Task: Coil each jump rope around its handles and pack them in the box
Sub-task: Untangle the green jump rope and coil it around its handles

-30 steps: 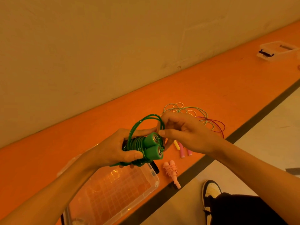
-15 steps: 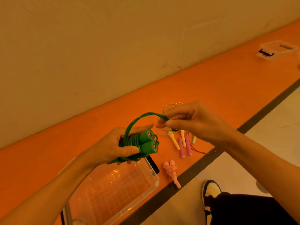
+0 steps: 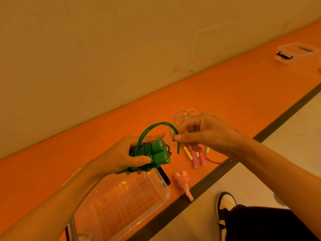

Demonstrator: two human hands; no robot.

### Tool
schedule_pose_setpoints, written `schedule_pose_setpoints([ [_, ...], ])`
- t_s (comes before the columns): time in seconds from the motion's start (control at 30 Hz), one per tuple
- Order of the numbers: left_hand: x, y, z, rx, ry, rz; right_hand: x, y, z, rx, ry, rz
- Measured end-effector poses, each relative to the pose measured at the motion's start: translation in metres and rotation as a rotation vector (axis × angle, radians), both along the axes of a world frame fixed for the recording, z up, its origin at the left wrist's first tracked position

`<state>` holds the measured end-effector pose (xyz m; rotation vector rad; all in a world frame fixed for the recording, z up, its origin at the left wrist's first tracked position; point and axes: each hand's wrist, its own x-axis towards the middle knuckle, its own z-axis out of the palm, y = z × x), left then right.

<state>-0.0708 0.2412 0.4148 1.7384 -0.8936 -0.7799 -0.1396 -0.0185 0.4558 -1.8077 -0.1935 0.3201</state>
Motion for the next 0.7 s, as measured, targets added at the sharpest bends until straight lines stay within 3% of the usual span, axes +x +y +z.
schedule_pose_setpoints([
  [0.27,0.000,0.000,-0.004,0.002,-0.014,-0.008,-0.002,0.008,-0.003,0.063,-0.028,-0.006],
  [0.5,0.000,0.002,-0.002,-0.007,-0.008,0.003,0.000,0.006,0.000,-0.062,-0.095,-0.073],
  [0.7,0.000,0.000,-0.003,-0.003,-0.009,0.010,-0.002,0.011,0.002,-0.030,0.013,-0.087],
])
